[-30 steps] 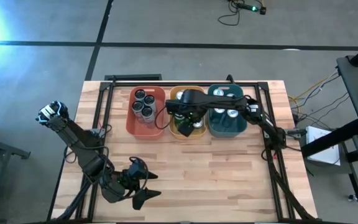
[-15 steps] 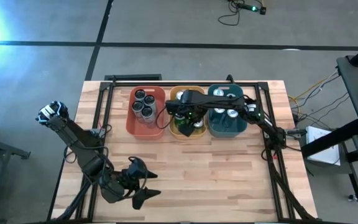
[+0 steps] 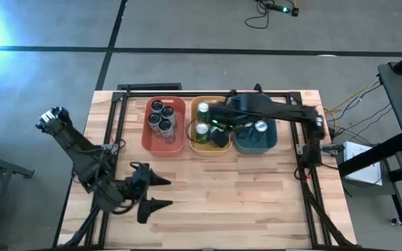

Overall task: Sort soda cans
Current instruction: Put the green soda can into the yellow bin

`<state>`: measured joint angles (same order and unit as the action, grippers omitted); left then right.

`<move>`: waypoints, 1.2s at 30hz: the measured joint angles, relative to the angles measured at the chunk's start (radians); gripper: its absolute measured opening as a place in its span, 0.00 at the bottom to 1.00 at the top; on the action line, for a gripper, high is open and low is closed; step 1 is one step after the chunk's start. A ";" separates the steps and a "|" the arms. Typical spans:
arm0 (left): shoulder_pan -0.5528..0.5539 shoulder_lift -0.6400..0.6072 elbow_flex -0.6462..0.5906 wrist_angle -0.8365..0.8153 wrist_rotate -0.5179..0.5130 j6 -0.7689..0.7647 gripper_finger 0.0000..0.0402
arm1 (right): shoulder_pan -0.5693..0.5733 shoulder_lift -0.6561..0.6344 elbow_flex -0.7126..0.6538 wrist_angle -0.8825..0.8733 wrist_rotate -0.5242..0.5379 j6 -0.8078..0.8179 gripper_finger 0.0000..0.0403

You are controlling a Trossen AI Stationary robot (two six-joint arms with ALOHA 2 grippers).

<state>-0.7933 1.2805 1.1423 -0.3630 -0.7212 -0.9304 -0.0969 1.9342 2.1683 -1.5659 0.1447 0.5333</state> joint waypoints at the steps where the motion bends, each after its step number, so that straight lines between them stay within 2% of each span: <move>1: 0.001 -0.014 0.000 0.005 -0.008 0.028 0.86 | 0.019 -0.034 -0.007 0.006 0.053 0.014 0.95; 4: 0.005 -0.057 0.000 0.007 -0.077 0.101 0.86 | 0.059 -0.118 -0.045 0.014 0.163 0.072 0.95; 9: 0.022 -0.123 0.000 0.012 -0.328 0.173 0.86 | 0.050 -0.193 -0.193 0.053 0.173 0.143 0.95; 11: 0.040 -0.146 0.000 0.012 -0.380 0.175 0.86 | 0.031 -0.197 -0.277 0.103 0.173 0.160 0.95; 17: 0.072 -0.181 0.000 0.008 -0.390 0.174 0.86 | -0.047 -0.171 -0.500 0.361 0.171 0.241 0.95; 22: 0.070 -0.182 0.000 0.002 -0.377 0.160 0.86 | -0.108 -0.165 -0.556 0.544 0.171 0.335 0.95; 27: 0.069 -0.173 0.000 -0.003 -0.343 0.159 0.86 | -0.159 -0.165 -0.561 0.558 0.165 0.390 0.95; 36: 0.071 -0.147 0.000 -0.008 -0.343 0.162 0.86 | -0.157 -0.137 -0.565 0.609 0.089 0.465 0.95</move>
<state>-0.7227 1.1340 1.1423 -0.3705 -1.0641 -0.7685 -0.2538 1.7976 1.6030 -0.9574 0.2340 0.9979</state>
